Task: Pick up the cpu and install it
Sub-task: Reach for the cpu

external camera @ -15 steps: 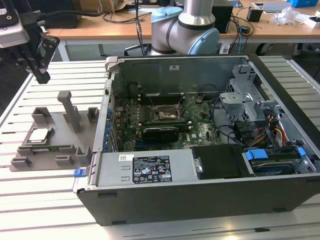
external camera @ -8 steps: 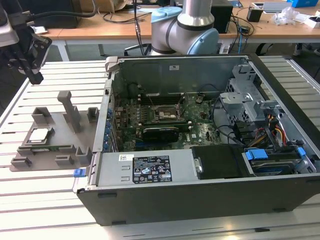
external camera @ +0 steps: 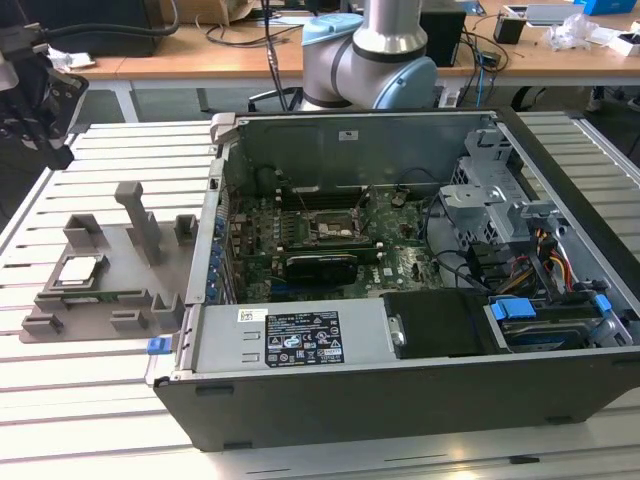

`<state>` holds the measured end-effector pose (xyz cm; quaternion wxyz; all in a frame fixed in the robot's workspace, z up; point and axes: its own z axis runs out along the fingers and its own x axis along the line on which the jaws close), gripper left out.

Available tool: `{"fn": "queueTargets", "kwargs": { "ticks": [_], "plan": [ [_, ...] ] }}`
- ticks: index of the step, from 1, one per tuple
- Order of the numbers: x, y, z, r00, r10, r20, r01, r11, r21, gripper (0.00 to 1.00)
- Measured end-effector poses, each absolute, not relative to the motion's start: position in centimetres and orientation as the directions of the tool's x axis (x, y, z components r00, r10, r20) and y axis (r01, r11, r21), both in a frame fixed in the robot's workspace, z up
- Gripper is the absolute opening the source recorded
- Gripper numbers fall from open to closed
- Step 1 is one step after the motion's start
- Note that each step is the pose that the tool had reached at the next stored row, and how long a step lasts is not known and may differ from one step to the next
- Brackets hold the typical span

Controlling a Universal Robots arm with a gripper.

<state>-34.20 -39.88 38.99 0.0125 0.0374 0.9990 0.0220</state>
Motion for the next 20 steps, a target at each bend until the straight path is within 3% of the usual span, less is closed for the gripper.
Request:
{"fn": "queueTargets", "kwargs": {
  "ticks": [20],
  "plan": [
    [-37.5,-39.9,38.8,-0.997,0.075,-0.023,0.074,0.996,0.045,0.11]
  ]
}}
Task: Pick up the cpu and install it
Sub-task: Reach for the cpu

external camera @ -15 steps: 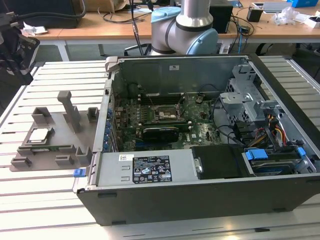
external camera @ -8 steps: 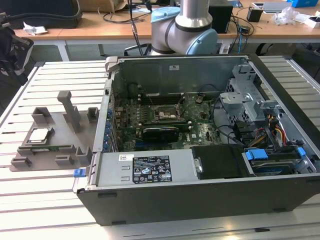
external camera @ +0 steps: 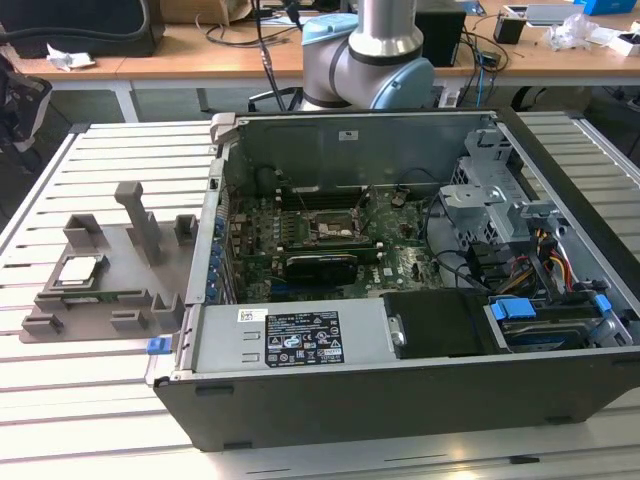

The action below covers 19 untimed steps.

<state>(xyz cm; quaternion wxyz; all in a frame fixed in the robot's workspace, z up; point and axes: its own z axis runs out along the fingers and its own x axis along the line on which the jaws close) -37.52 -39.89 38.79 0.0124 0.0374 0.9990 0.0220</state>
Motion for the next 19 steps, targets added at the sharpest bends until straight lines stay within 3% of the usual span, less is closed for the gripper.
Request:
{"fn": "queueTargets", "kwargs": {
  "ticks": [19],
  "plan": [
    [-40.5,-39.9,38.6,-0.997,0.075,-0.023,0.074,0.996,0.045,0.11]
  ]
}}
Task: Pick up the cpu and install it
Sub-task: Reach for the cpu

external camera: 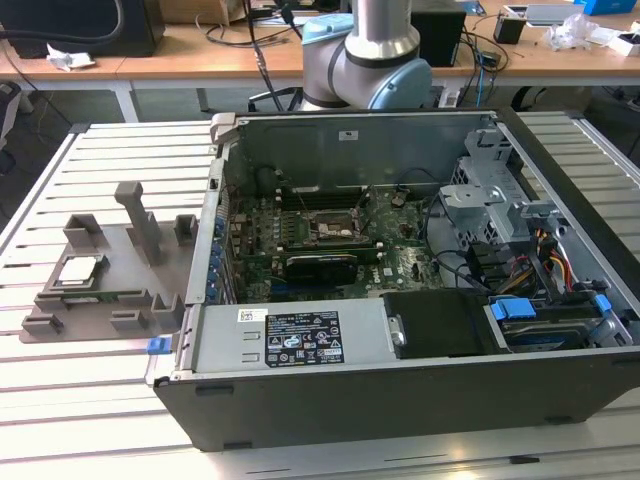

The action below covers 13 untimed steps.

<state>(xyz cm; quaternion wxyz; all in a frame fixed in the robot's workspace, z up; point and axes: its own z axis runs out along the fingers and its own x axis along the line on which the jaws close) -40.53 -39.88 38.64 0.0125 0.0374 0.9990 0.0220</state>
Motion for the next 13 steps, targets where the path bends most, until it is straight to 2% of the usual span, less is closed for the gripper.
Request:
{"fn": "queueTargets", "kwargs": {
  "ticks": [13],
  "plan": [
    [-42.6,-39.9,38.5,-0.997,0.075,-0.023,0.074,0.996,0.045,0.11]
  ]
}}
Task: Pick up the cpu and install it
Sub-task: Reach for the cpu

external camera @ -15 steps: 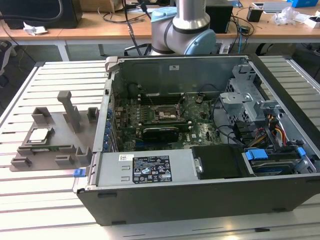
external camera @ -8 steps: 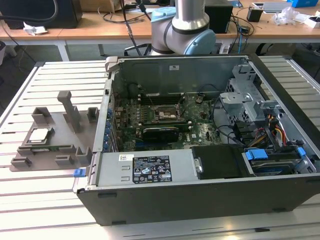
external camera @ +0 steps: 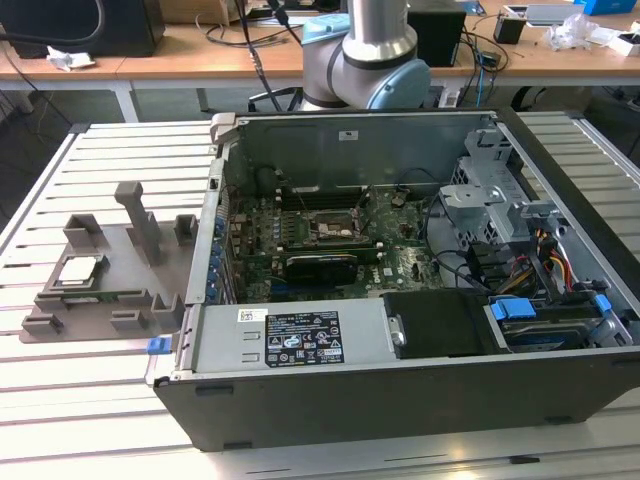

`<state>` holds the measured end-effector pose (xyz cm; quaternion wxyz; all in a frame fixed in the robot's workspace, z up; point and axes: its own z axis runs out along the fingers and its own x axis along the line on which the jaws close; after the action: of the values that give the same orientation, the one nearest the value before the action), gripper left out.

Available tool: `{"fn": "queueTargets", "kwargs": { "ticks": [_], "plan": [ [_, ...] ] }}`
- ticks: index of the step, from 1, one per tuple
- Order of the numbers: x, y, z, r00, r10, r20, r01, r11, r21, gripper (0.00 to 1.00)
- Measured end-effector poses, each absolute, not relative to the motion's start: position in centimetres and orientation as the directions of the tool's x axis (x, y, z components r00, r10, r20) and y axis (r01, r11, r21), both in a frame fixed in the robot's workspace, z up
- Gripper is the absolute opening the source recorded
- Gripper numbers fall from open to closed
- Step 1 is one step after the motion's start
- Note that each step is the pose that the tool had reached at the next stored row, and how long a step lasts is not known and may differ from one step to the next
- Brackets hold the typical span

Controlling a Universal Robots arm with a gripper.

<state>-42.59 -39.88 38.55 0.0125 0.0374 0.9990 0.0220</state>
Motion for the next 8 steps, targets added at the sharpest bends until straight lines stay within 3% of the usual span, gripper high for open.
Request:
{"fn": "queueTargets", "kwargs": {
  "ticks": [8],
  "plan": [
    [-43.61,-39.89,38.5,-0.997,0.075,-0.023,0.074,0.996,0.045,0.11]
  ]
}}
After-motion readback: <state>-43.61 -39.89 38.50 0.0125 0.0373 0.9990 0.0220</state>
